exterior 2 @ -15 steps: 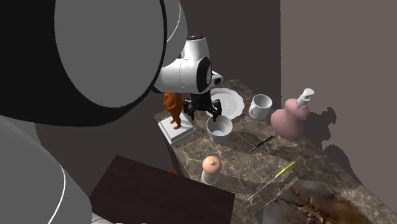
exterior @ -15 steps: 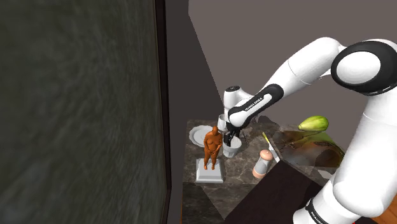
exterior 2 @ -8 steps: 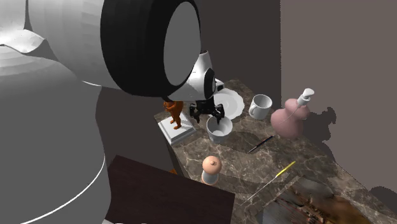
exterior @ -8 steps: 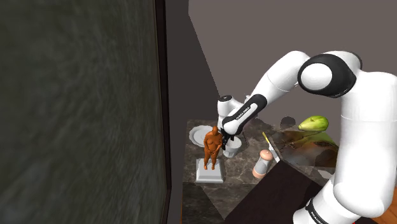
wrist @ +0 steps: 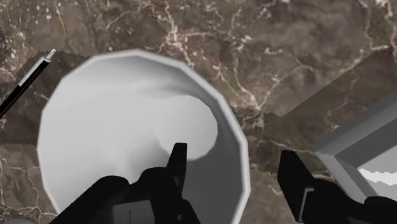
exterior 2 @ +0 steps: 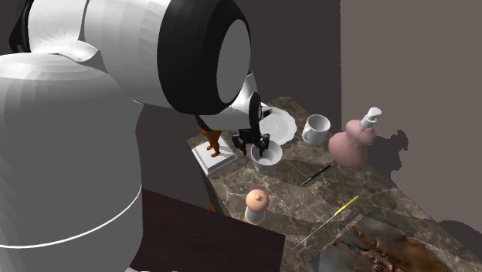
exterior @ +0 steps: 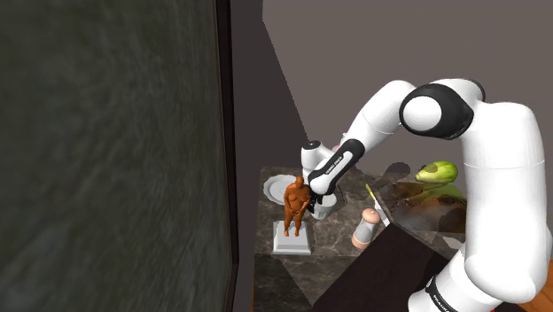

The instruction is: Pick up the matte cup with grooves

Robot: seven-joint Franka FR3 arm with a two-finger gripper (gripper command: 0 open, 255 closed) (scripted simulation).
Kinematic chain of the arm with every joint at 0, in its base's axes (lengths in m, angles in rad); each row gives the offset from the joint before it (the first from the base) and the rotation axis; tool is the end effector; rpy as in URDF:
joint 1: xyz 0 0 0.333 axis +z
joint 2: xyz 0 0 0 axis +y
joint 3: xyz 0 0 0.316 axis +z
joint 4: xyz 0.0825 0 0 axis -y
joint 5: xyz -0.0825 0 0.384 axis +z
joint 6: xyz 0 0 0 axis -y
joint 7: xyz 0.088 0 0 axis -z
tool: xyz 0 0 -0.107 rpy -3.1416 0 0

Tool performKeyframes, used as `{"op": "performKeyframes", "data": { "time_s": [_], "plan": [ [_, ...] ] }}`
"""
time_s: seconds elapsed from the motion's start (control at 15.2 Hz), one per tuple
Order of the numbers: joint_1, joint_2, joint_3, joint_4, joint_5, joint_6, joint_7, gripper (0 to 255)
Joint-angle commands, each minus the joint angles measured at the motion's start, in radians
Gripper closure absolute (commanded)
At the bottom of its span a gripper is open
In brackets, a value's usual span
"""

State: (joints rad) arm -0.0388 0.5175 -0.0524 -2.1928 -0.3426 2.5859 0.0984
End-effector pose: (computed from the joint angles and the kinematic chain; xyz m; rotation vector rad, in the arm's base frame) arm 0.5349 -0.0442 0.1351 2.9424 0.1751 -0.1846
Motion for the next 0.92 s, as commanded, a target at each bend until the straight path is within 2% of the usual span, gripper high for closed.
{"op": "performKeyframes", "data": {
  "time_s": [0.0,0.53,0.86],
  "plan": [
    [0.0,0.003,0.0,0.001,0.0,0.002,0.001,255],
    [0.0,0.002,0.0,0.001,-0.001,0.002,0.001,255],
    [-0.005,-0.062,0.008,-0.015,0.013,-0.046,-0.018,255]
  ]
}}
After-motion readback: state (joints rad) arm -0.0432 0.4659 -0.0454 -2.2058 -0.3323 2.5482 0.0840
